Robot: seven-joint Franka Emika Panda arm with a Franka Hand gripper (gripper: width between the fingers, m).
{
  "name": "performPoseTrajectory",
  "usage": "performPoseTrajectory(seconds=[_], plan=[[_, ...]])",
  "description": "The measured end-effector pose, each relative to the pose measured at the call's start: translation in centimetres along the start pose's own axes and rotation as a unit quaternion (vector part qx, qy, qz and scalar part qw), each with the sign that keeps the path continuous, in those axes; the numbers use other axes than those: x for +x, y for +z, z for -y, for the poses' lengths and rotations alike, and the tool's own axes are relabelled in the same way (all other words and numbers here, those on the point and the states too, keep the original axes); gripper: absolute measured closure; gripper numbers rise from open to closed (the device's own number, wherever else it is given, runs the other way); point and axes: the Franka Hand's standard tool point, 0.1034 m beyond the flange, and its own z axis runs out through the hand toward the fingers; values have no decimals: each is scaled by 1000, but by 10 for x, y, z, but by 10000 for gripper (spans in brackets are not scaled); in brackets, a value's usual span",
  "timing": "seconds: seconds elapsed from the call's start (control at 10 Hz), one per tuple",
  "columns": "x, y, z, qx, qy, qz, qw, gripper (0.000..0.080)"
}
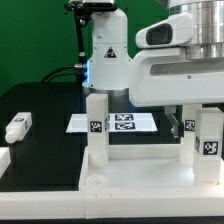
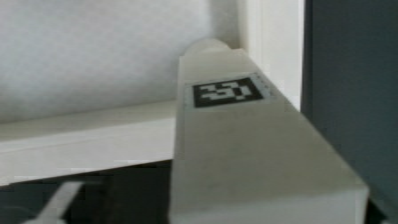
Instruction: Assemble desk
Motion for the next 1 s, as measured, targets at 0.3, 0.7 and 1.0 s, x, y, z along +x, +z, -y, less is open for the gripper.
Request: performPoseTrajectory(seconds=[0.3, 0.7, 1.0], plan=[[-1, 0, 1, -1, 126, 0, 992, 514], [-5, -3, -4, -7, 435, 21, 900, 514], [-7, -1, -5, -6, 526, 29, 850, 514]])
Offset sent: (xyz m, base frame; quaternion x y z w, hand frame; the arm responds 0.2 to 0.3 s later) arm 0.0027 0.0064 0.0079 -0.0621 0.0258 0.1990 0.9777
